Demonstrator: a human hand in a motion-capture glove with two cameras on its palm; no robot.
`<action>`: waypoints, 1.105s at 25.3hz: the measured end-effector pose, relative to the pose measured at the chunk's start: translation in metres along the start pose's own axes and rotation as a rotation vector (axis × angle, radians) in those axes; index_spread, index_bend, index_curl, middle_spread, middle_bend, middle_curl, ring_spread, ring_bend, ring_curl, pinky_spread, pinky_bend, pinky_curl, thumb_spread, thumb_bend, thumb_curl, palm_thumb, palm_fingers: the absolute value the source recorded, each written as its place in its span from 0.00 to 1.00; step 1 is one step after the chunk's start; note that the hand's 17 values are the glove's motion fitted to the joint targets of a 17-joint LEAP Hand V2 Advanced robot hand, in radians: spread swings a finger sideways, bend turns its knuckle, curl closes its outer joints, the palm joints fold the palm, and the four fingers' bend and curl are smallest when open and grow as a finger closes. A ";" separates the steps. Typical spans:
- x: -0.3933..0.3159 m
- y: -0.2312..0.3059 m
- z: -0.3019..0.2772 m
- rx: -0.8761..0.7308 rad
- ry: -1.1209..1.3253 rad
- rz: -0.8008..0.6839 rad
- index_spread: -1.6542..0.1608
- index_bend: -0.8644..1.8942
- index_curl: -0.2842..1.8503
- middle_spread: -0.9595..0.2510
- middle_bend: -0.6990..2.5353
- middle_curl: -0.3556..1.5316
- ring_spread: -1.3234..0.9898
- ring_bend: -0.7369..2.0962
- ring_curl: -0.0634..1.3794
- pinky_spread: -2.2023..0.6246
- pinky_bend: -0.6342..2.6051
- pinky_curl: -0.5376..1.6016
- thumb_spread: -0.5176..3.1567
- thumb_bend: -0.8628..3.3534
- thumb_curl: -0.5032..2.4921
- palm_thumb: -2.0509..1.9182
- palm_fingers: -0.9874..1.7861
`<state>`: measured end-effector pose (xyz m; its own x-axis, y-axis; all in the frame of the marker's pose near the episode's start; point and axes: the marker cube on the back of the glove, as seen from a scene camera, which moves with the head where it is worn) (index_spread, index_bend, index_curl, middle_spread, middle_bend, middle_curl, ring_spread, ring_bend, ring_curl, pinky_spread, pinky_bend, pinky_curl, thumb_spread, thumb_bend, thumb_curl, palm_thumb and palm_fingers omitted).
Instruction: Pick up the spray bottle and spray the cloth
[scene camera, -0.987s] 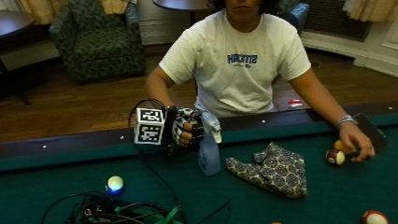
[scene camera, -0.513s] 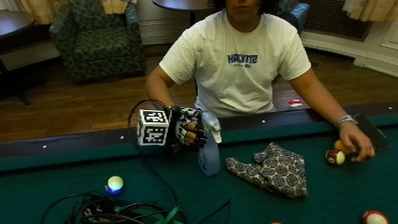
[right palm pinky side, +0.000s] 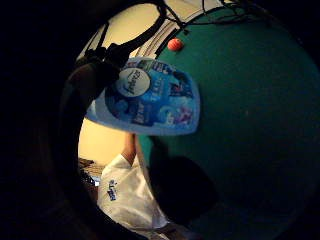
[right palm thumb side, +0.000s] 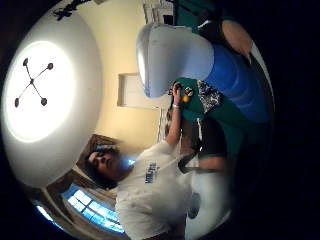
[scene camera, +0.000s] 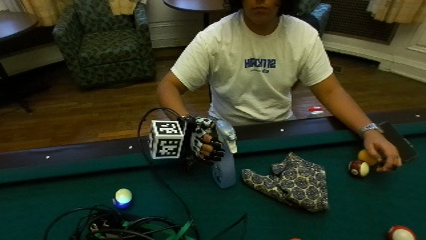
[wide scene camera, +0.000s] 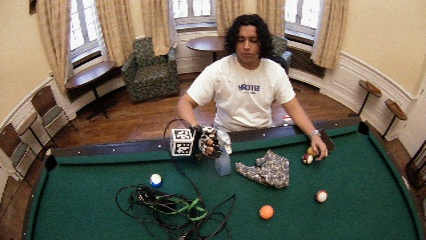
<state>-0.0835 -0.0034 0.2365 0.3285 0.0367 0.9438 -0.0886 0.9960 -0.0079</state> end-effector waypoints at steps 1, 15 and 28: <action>-0.001 -0.003 0.013 0.010 -0.006 0.001 0.70 0.36 0.28 0.65 0.28 0.41 0.50 0.42 0.31 0.80 0.31 0.42 0.41 0.20 0.35 0.75 0.61; -0.003 -0.038 0.039 0.073 -0.049 -0.031 0.70 0.36 0.27 0.65 0.29 0.41 0.50 0.43 0.31 0.82 0.27 0.41 0.42 0.20 0.35 0.75 0.63; -0.002 -0.067 0.055 0.132 -0.049 -0.038 0.72 0.36 0.27 0.63 0.28 0.40 0.49 0.43 0.31 0.80 0.26 0.41 0.41 0.20 0.34 0.75 0.68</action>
<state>-0.1299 -0.0752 0.2535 0.2877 -0.0084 0.9577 -0.2011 0.9771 0.0690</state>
